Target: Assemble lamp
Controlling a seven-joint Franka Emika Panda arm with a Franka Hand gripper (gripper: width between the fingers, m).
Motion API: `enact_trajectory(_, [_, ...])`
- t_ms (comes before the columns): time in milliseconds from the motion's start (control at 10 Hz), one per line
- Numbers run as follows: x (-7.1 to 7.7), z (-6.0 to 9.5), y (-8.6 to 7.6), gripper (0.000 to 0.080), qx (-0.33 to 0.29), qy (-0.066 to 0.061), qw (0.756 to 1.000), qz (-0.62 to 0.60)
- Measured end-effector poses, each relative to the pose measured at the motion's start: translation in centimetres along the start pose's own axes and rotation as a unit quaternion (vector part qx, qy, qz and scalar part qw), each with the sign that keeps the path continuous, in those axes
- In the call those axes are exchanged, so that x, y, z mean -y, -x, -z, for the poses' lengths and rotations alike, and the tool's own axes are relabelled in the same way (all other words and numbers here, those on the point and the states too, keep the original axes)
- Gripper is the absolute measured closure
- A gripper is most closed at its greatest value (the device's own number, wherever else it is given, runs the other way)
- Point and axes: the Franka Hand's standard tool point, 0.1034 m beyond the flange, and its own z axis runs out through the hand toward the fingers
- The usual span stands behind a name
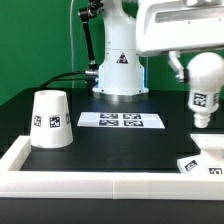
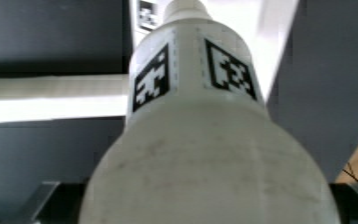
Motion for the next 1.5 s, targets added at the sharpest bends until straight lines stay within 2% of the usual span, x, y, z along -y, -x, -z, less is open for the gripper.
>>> enact_trajectory(300, [0.2, -0.1, -0.1, 0.022, -0.001, -0.001, 1.0, 0.001])
enact_trajectory(800, [0.9, -1.4, -0.8, 0.022, -0.032, 0.001, 0.999, 0.008])
enact_trajectory(900, [1.2, -1.3, -0.9, 0.022, -0.062, 0.003, 0.998, 0.013])
enact_trajectory(1000, [1.4, -1.6, -0.3, 0.022, -0.051, 0.002, 0.999, 0.014])
enact_trajectory(1500, [1.3, -2.4, 0.4, 0.022, -0.043, 0.003, 0.999, 0.015])
